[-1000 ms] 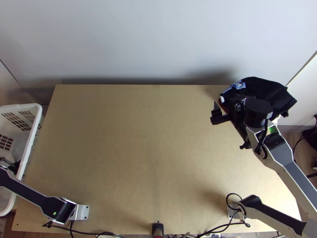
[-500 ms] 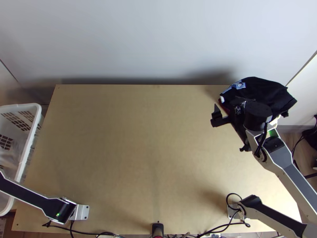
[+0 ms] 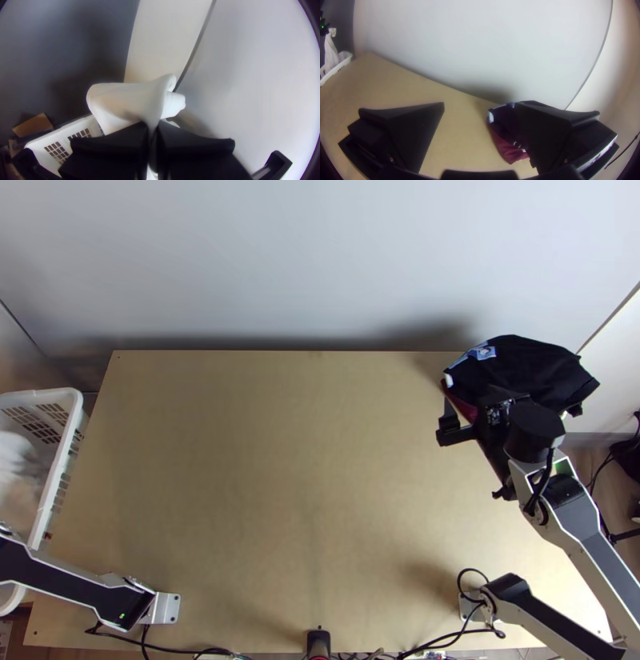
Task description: Fold the t-shirt
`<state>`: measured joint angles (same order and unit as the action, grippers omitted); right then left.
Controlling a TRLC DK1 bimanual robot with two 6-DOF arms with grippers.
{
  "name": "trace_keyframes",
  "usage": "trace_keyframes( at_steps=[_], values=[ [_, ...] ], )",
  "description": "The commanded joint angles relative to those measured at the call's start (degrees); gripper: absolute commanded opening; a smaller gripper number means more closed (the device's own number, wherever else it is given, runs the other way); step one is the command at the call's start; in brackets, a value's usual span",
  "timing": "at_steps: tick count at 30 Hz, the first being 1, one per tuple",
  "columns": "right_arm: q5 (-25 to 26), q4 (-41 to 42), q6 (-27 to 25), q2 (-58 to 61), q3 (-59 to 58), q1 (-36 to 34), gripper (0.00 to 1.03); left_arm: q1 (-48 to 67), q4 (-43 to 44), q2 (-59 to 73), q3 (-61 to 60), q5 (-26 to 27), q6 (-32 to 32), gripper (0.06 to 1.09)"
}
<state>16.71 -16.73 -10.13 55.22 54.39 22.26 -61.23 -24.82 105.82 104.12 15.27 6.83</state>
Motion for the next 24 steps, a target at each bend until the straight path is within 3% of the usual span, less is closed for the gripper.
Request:
trace_keyframes(
  at_steps=[1, 24],
  values=[
    [0.0, 1.5, 0.4, -3.5, -3.5, -1.7, 0.98, 4.8, -3.1, -11.3, 2.3, 0.6, 2.8, 0.09],
    [-0.1, 4.9, 2.0, -11.8, -11.3, -6.5, 0.98, 31.4, -9.5, -32.6, -0.4, 0.2, 6.1, 0.09]
  ],
)
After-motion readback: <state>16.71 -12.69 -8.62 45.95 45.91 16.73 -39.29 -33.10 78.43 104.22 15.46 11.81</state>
